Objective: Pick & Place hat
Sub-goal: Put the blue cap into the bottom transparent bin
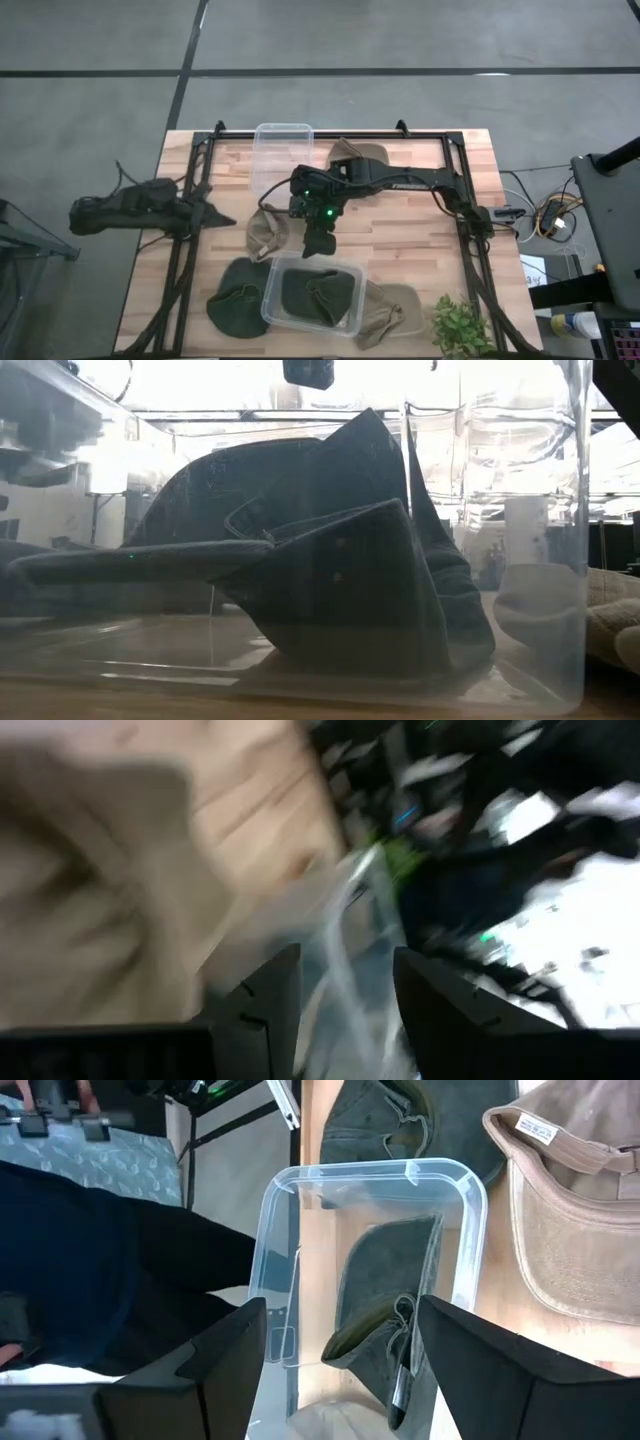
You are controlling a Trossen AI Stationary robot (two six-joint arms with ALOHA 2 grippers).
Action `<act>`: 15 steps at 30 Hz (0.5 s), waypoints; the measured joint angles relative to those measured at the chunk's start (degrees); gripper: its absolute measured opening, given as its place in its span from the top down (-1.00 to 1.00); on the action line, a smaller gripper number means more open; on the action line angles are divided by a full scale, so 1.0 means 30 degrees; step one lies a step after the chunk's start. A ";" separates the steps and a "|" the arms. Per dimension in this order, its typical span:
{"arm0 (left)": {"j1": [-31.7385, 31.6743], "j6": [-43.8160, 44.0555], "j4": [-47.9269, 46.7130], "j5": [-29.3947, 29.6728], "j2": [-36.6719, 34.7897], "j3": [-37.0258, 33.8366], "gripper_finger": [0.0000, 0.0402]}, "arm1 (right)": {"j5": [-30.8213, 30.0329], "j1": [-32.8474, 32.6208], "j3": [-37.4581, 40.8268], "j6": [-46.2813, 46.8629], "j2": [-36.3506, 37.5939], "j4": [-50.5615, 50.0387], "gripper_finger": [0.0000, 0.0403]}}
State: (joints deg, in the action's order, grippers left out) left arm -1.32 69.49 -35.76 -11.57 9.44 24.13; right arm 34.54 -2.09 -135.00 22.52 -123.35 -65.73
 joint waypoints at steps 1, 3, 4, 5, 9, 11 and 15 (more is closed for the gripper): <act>0.0000 0.0000 -0.1257 -0.0346 0.0294 0.0552 0.25 | 0.0054 0.0000 0.0000 0.0000 0.0000 0.0006 -0.25; 0.0000 -0.0097 -0.3220 -0.1092 0.0900 0.1581 0.25 | 0.0066 0.0000 0.0000 0.0000 0.0000 0.0002 -0.24; 0.0000 -0.0274 -0.3991 -0.1335 0.1224 0.1960 0.25 | 0.0069 0.0000 0.0000 -0.0003 0.0000 0.0007 -0.23; 0.0000 -0.0422 -0.4684 -0.1565 0.1608 0.2264 0.25 | 0.0066 0.0000 0.0000 -0.0003 0.0000 0.0007 -0.23; 0.0000 -0.0876 -0.5226 -0.2474 0.3265 0.2586 0.25 | 0.0066 0.0000 0.0000 -0.0003 0.0000 0.0036 -0.23; 0.0000 -0.1205 -0.5267 -0.2902 0.4284 0.2502 0.25 | 0.0069 0.0000 0.0000 0.0000 0.0000 0.0036 -0.22; 0.0000 -0.2480 -0.6304 -0.3436 0.6517 0.2431 0.25 | 0.0073 0.0000 0.0000 0.0000 0.0000 0.0051 -0.20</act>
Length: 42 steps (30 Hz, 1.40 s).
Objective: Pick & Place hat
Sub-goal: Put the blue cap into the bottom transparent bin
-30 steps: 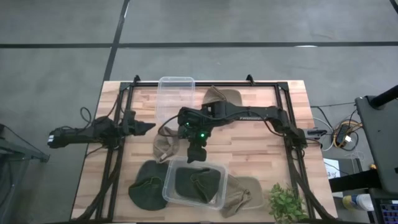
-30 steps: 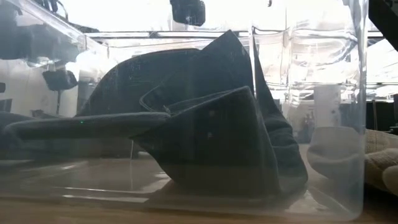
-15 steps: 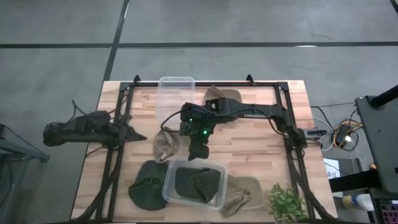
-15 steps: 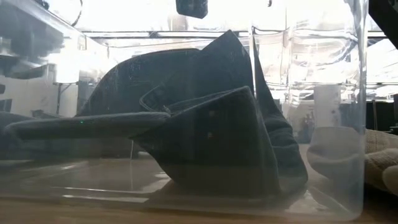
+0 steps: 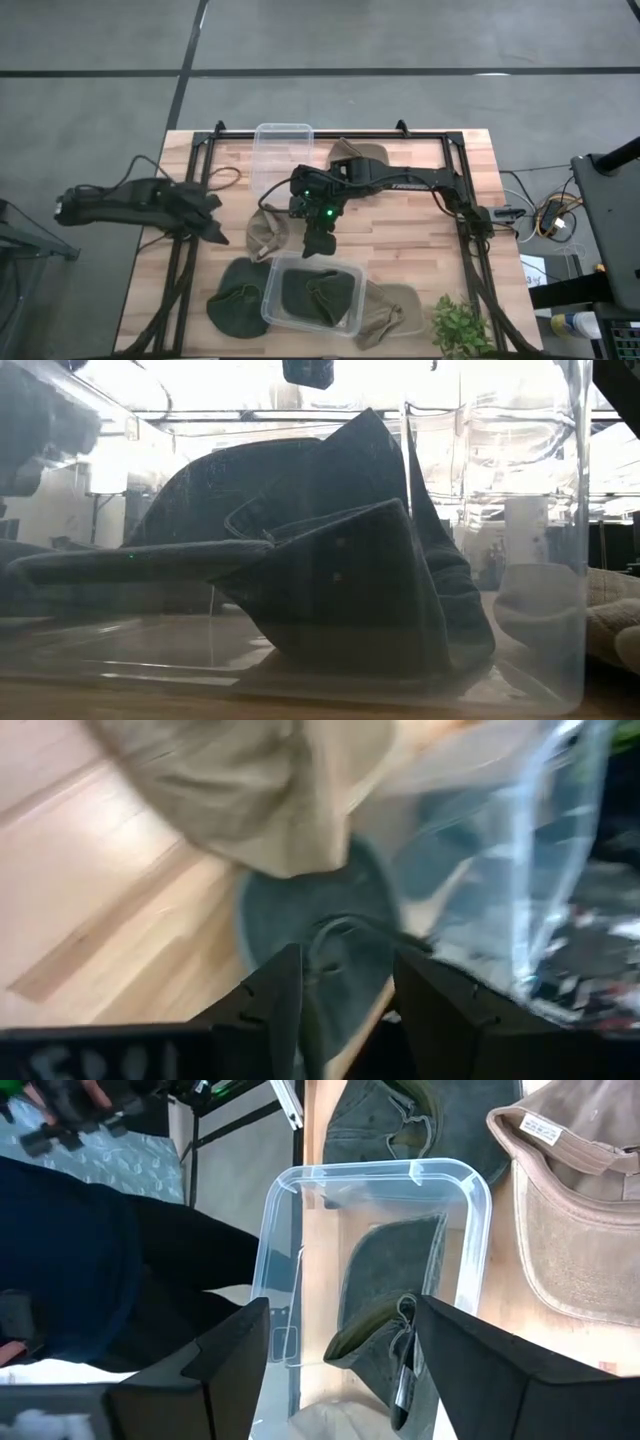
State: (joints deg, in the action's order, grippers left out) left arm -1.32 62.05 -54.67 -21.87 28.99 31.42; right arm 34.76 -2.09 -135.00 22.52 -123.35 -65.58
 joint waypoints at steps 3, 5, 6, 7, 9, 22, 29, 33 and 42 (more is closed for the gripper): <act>0.0000 -0.0501 -0.0075 -0.0021 0.1496 -0.0172 0.25 | -0.0006 0.0000 0.0000 0.0000 0.0000 0.0028 -0.19; 0.0000 -0.0804 -0.0051 -0.0057 0.2518 -0.0315 0.25 | -0.0013 0.0000 0.0000 0.0000 0.0000 0.0073 -0.19; 0.0000 -0.1048 -0.0038 -0.0083 0.2961 -0.0382 0.25 | -0.0014 0.0000 0.0000 0.0000 0.0000 0.0077 -0.19; -0.0006 -0.1279 -0.0020 -0.0155 0.3346 -0.0457 0.25 | -0.0021 0.0000 0.0000 0.0000 0.0000 0.0099 -0.19; 0.0000 -0.1650 0.0172 -0.0588 0.4204 -0.0689 0.25 | -0.0029 0.0000 0.0000 0.0000 0.0000 0.0124 -0.19; 0.0029 -0.2734 0.2834 -0.2610 0.7424 -0.2149 0.25 | -0.0087 0.0000 0.0000 0.0000 -0.0007 0.0298 -0.17; 0.0051 -0.2357 0.4696 -0.3198 0.8200 -0.2663 0.25 | -0.0092 0.0000 0.0000 -0.0007 -0.0007 0.0503 -0.17; 0.0052 -0.2240 0.4736 -0.3251 0.8538 -0.2799 0.25 | -0.0094 0.0006 0.0000 -0.0046 -0.0007 0.0516 -0.17; 0.0124 -0.1992 0.5865 -0.4027 0.9020 -0.3432 0.30 | -0.0116 0.0036 0.0000 -0.0066 -0.0007 0.0561 -0.15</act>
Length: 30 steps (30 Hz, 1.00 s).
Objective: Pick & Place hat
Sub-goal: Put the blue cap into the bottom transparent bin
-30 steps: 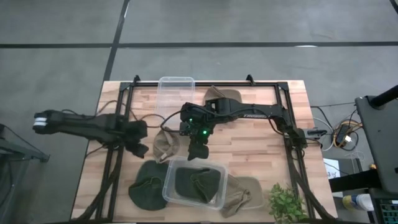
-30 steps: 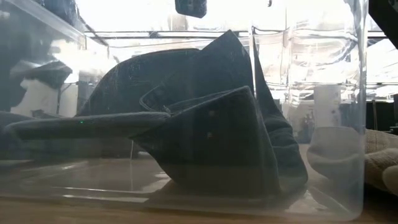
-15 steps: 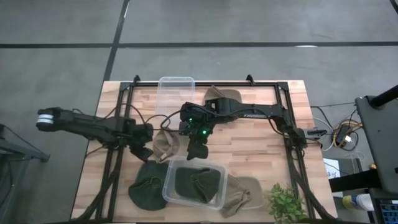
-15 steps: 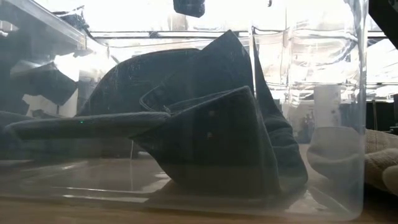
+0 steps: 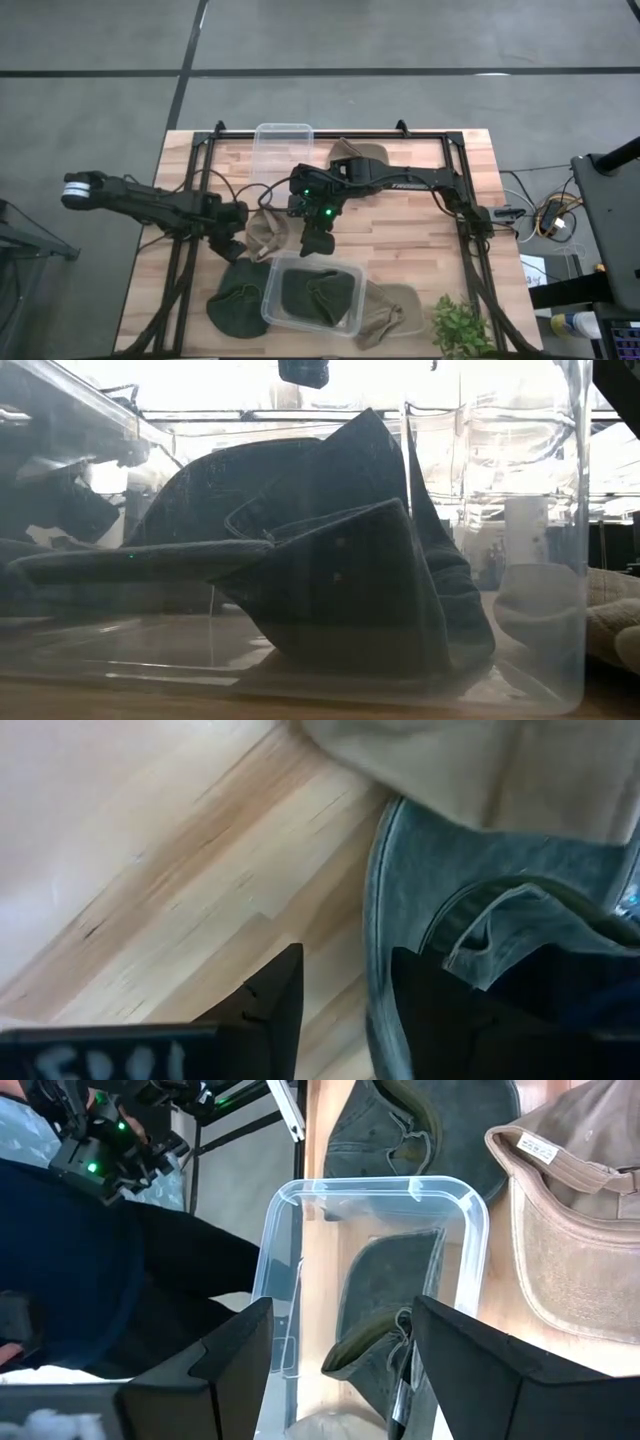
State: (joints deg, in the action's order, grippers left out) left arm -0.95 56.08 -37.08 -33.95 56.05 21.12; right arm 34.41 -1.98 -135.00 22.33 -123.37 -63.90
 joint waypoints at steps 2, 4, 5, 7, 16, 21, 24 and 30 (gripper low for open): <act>0.0000 0.0707 0.0648 -0.0013 0.0000 -0.0064 0.38 | -0.0005 0.0000 0.0000 0.0000 0.0000 -0.0002 -0.15; 0.0000 0.1362 0.1500 -0.0139 0.0000 -0.0205 0.50 | 0.0000 0.0000 0.0000 0.0000 0.0000 -0.0007 -0.16; 0.0000 0.1583 0.1804 -0.0284 0.0000 -0.0316 0.56 | -0.0002 0.0000 0.0000 0.0000 0.0000 -0.0007 -0.16; 0.0000 0.1861 0.2391 -0.0528 0.0000 -0.0538 0.70 | -0.0008 0.0036 0.0000 0.0000 0.0000 -0.0014 -0.16; 0.0007 0.1929 0.2342 -0.1969 -0.0158 -0.0703 0.97 | -0.0022 0.0080 0.0000 0.0000 -0.0007 -0.0015 -0.16; 0.0015 0.1244 0.1685 -0.5209 -0.0603 0.0245 0.98 | -0.0027 0.0109 0.0000 0.0038 -0.0007 -0.0022 -0.16; 0.0016 0.0575 0.1583 -0.6973 -0.1143 0.0955 0.98 | -0.0018 0.0153 0.0000 0.0000 -0.0007 -0.0016 -0.16; 0.0022 0.0720 0.0455 -0.6850 -0.2380 0.2445 0.98 | -0.0022 0.0270 0.0000 -0.0003 -0.0007 0.0211 -0.15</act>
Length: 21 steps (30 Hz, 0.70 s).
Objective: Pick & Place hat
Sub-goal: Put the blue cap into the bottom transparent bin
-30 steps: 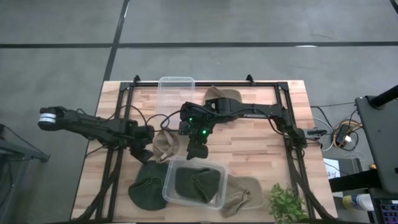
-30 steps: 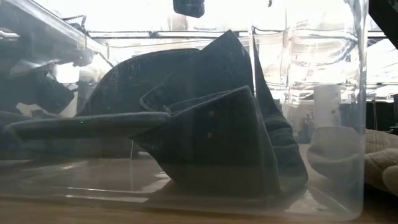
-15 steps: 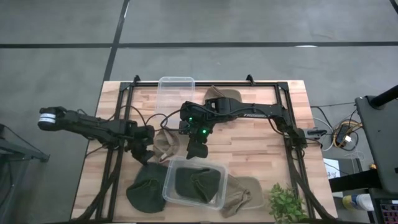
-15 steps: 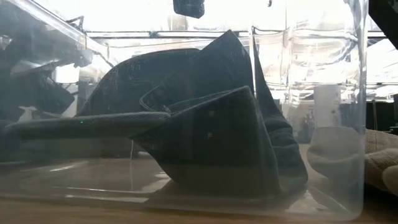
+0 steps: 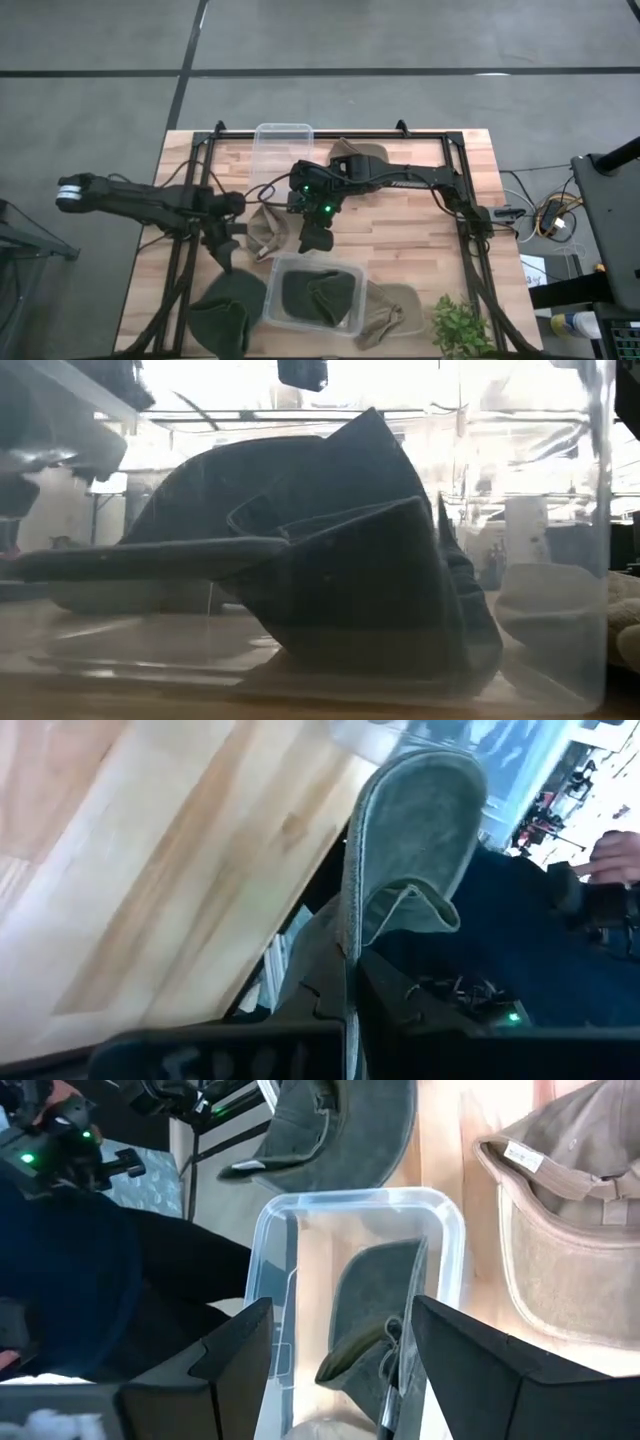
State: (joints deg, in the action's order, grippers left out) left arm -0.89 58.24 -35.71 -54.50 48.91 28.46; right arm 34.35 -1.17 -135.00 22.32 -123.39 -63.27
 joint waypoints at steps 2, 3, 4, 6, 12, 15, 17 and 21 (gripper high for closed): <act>-0.0007 -0.0245 -0.1020 0.0091 -0.0456 0.0622 0.98 | 0.0000 0.0022 0.0000 0.0010 0.0000 0.0224 -0.14; -0.0014 -0.0539 -0.1692 0.0125 -0.0708 0.0962 0.98 | 0.0003 0.0022 0.0000 0.0014 0.0000 0.0425 -0.14; -0.0014 -0.0848 -0.2378 0.0094 -0.0948 0.1332 0.98 | 0.0000 0.0025 0.0000 0.0025 0.0000 0.0568 -0.13; -0.0007 -0.1652 -0.4041 -0.0042 -0.1359 0.2103 0.99 | 0.0007 0.0037 0.0000 0.0003 0.0000 0.0916 -0.13; 0.0000 -0.2034 -0.8326 0.1563 -0.1635 0.3355 0.99 | 0.0013 0.0111 0.0000 0.0007 0.0000 0.1928 -0.13; 0.0079 -0.1316 -0.8566 0.3144 -0.1360 0.2847 0.99 | 0.0021 0.0237 0.0000 0.0003 0.0000 0.2494 -0.13; 0.0073 -0.0885 -0.8155 0.3381 -0.1070 0.2411 0.99 | 0.0018 0.0341 0.0000 0.0016 0.0000 0.2833 -0.13; 0.0160 -0.1292 -0.7974 0.2951 -0.0534 0.2247 0.99 | 0.0011 0.0468 0.0000 0.0069 0.0000 0.3035 -0.13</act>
State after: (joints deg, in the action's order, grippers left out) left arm -0.41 54.36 -59.63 -45.65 47.31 35.20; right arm 34.38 0.23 -135.00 22.52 -123.39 -54.16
